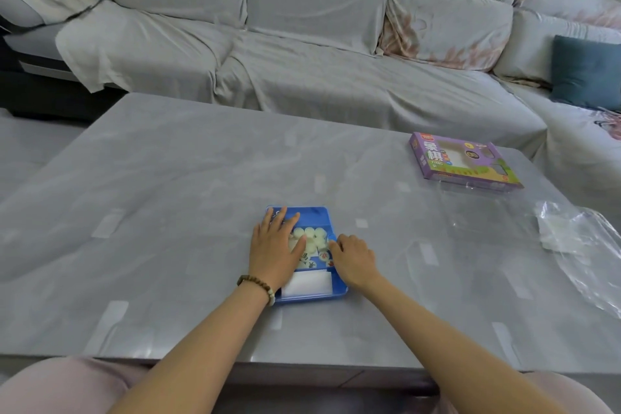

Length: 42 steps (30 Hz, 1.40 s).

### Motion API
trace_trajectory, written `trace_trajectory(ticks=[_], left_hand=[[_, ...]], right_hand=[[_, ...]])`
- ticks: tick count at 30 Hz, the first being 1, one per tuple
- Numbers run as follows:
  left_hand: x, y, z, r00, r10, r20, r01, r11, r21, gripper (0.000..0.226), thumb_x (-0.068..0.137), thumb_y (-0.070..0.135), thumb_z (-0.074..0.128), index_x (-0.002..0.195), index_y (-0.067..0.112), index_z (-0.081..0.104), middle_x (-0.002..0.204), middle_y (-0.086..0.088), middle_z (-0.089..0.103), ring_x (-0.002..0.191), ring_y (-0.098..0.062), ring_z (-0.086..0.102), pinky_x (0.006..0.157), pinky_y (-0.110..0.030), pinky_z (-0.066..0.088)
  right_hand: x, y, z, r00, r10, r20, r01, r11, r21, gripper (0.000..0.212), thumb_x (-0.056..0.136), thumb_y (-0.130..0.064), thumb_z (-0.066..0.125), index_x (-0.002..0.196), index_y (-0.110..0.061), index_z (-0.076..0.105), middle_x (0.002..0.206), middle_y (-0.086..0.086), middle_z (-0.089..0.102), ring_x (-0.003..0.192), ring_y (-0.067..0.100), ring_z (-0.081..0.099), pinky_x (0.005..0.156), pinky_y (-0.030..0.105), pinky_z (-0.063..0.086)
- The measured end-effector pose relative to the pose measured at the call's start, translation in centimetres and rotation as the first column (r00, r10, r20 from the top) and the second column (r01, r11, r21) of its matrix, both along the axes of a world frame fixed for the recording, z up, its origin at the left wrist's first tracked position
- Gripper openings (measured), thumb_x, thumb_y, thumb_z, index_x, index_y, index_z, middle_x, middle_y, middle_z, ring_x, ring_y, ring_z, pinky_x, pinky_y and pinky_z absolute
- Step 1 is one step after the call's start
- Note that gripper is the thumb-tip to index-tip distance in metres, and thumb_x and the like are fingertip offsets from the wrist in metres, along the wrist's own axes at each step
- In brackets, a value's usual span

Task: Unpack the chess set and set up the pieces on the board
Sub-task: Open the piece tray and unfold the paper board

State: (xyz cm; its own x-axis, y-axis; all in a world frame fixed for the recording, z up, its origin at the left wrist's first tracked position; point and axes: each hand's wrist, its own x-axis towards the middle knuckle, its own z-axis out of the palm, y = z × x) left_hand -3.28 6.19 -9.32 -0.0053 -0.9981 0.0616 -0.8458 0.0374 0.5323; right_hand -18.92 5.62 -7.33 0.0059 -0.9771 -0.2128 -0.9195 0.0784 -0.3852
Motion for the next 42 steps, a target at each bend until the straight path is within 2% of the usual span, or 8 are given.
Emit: trace_trajectory(ticks=[4,9,13,18,24,29,37,42], left_hand=[[0.0,0.0,0.0,1.0,0.011,-0.006,-0.011,1.0,-0.007,0.052,0.096,0.046,0.036,0.144,0.03,0.025,0.156,0.007,0.009,0.144,-0.014,-0.003,0.117,-0.035,0.007],[-0.1,0.1,0.2,1.0,0.011,-0.026,-0.011,1.0,-0.009,0.052,0.096,0.044,0.038,0.144,0.03,0.026,0.156,0.009,0.009,0.143,-0.011,-0.004,0.114,-0.031,0.018],[-0.2,0.2,0.4,1.0,0.02,-0.022,-0.02,1.0,-0.003,0.052,0.096,0.044,0.037,0.144,0.03,0.025,0.156,0.011,0.009,0.143,-0.01,-0.006,0.11,-0.031,0.027],[0.0,0.2,0.6,1.0,0.012,-0.021,-0.012,1.0,0.022,0.054,0.095,0.048,0.036,0.145,0.03,0.025,0.156,0.012,0.008,0.143,-0.008,-0.007,0.107,-0.033,0.032],[-0.3,0.1,0.7,0.999,0.022,-0.025,-0.022,1.0,0.003,0.05,0.096,0.044,0.036,0.144,0.031,0.026,0.155,0.012,0.009,0.143,-0.008,-0.006,0.107,-0.03,0.031],[-0.2,0.1,0.5,1.0,0.016,-0.023,-0.016,1.0,0.001,0.05,0.096,0.041,0.037,0.144,0.03,0.026,0.155,0.011,0.01,0.143,-0.008,-0.005,0.108,-0.03,0.029],[-0.1,0.1,0.7,1.0,-0.002,0.001,0.002,1.0,0.003,0.05,0.096,0.043,0.037,0.143,0.029,0.027,0.155,0.009,0.012,0.143,-0.009,-0.003,0.106,-0.031,0.032],[0.7,0.0,1.2,0.992,-0.129,-0.016,0.129,0.991,0.034,0.051,0.095,0.046,0.036,0.144,0.03,0.028,0.155,0.011,0.014,0.143,-0.007,-0.002,0.107,-0.032,0.031]], right_hand=[[-0.1,-0.5,0.8,0.942,0.249,-0.226,-0.246,0.968,0.043,0.019,0.1,-0.022,0.029,0.09,-0.009,0.039,0.113,0.015,0.052,0.101,0.029,0.049,0.082,0.034,0.04],[-1.3,-0.8,2.1,0.909,0.337,-0.247,-0.318,0.941,0.116,0.028,0.099,-0.022,0.038,0.112,-0.002,0.052,0.118,0.014,0.054,0.105,0.028,0.054,0.086,0.036,0.047],[-1.7,-0.7,1.3,0.987,0.148,0.06,-0.154,0.982,0.112,0.047,0.099,-0.046,0.023,0.099,-0.009,0.052,0.106,0.009,0.063,0.095,0.024,0.059,0.083,0.037,0.048],[-1.8,-0.8,0.8,0.979,0.065,0.192,-0.076,0.996,0.05,0.032,0.095,-0.048,0.039,0.087,-0.017,0.047,0.095,0.003,0.065,0.088,0.019,0.062,0.075,0.034,0.051],[-0.8,-0.2,-0.7,0.991,-0.042,0.125,0.049,0.998,-0.047,0.036,0.094,-0.039,0.039,0.064,-0.021,0.036,0.081,0.0,0.051,0.084,0.023,0.051,0.077,0.033,0.038],[0.2,-0.5,-0.2,0.987,-0.113,0.118,0.103,0.991,0.089,0.02,0.094,-0.032,0.033,0.086,-0.016,0.043,0.107,0.007,0.05,0.105,0.026,0.041,0.088,0.034,0.03],[0.4,-0.3,0.9,0.998,0.036,-0.042,-0.032,0.994,0.104,0.031,0.098,-0.026,0.027,0.11,-0.004,0.045,0.121,0.016,0.047,0.112,0.031,0.041,0.094,0.035,0.032],[-0.1,0.0,0.6,0.973,0.171,-0.153,-0.16,0.984,0.083,0.02,0.098,-0.026,0.029,0.09,-0.01,0.037,0.113,0.015,0.052,0.093,0.026,0.041,0.086,0.033,0.033]])
